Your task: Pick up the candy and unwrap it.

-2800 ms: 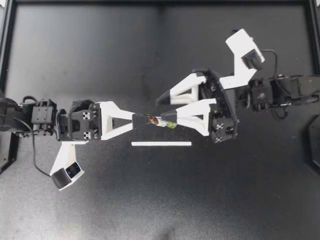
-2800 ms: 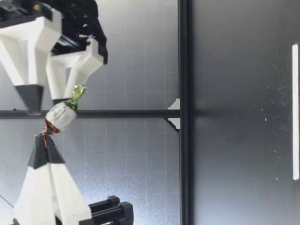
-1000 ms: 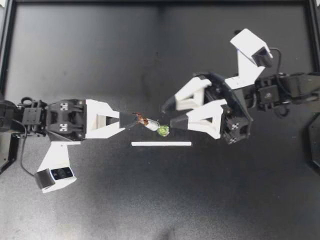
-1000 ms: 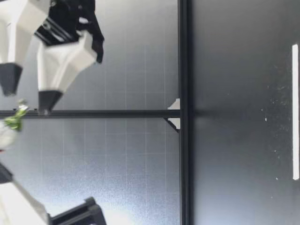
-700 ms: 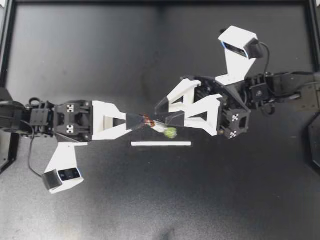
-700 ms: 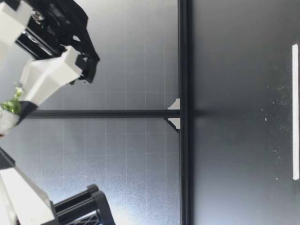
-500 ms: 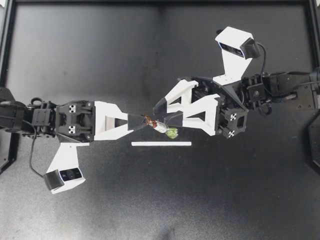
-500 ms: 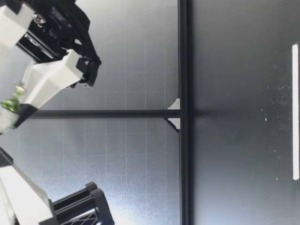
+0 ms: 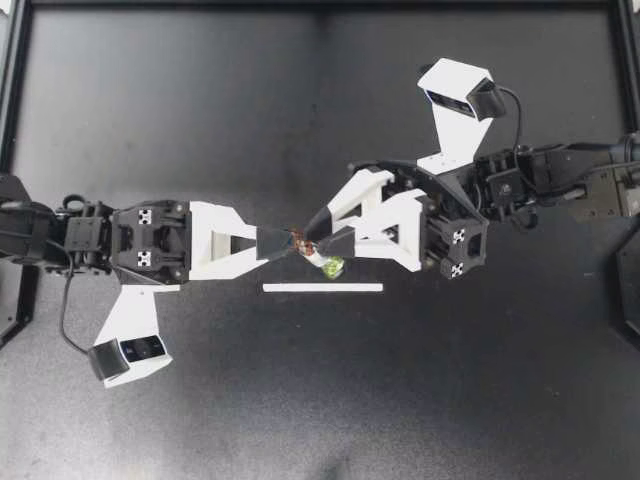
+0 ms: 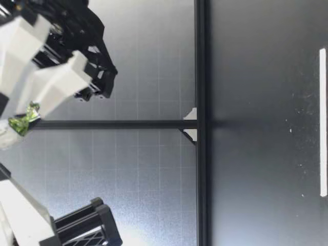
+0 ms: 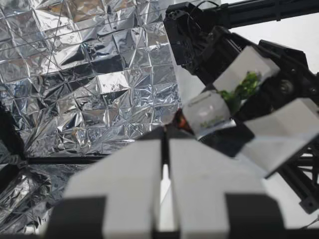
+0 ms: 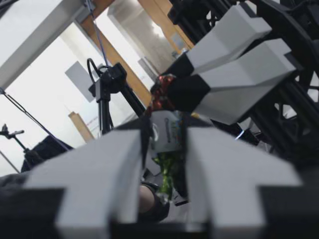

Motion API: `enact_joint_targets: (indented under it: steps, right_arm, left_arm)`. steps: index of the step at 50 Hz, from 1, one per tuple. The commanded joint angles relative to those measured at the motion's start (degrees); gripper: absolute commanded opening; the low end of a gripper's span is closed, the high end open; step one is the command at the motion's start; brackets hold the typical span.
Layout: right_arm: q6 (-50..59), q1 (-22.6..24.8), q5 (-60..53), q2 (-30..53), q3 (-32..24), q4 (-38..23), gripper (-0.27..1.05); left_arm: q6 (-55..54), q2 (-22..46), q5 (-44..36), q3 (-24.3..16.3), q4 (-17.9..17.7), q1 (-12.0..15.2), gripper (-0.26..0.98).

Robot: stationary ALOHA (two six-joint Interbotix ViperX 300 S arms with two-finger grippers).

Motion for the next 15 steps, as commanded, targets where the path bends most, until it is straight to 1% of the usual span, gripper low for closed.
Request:
enact_joint_targets:
  steps: [1, 4, 9, 15]
  right_arm:
    - [-0.26, -0.44, -0.18, -0.53, -1.49, -0.18, 0.04]
    - [-0.35, -0.53, 0.09, -0.35, -1.85, -0.18, -0.08]
    - [-1.14, -0.44, 1.49, -0.79, -1.76, -0.09, -0.19]
    - [-2.55, -1.05, 5.01, -1.76, -0.97, -0.09, -0.2]
  left_arm:
    - [-0.18, -0.79, -0.26, -1.05, -0.26, 0.09, -0.16]
    - [-0.26, -0.7, -0.26, -0.97, -0.62, 0.09, -0.16]
    - [-0.35, -0.79, -0.62, -0.62, -1.14, 0.09, -0.16]
    - [-0.44, -1.32, -0.7, -0.18, -1.23, 0.09, -0.16]
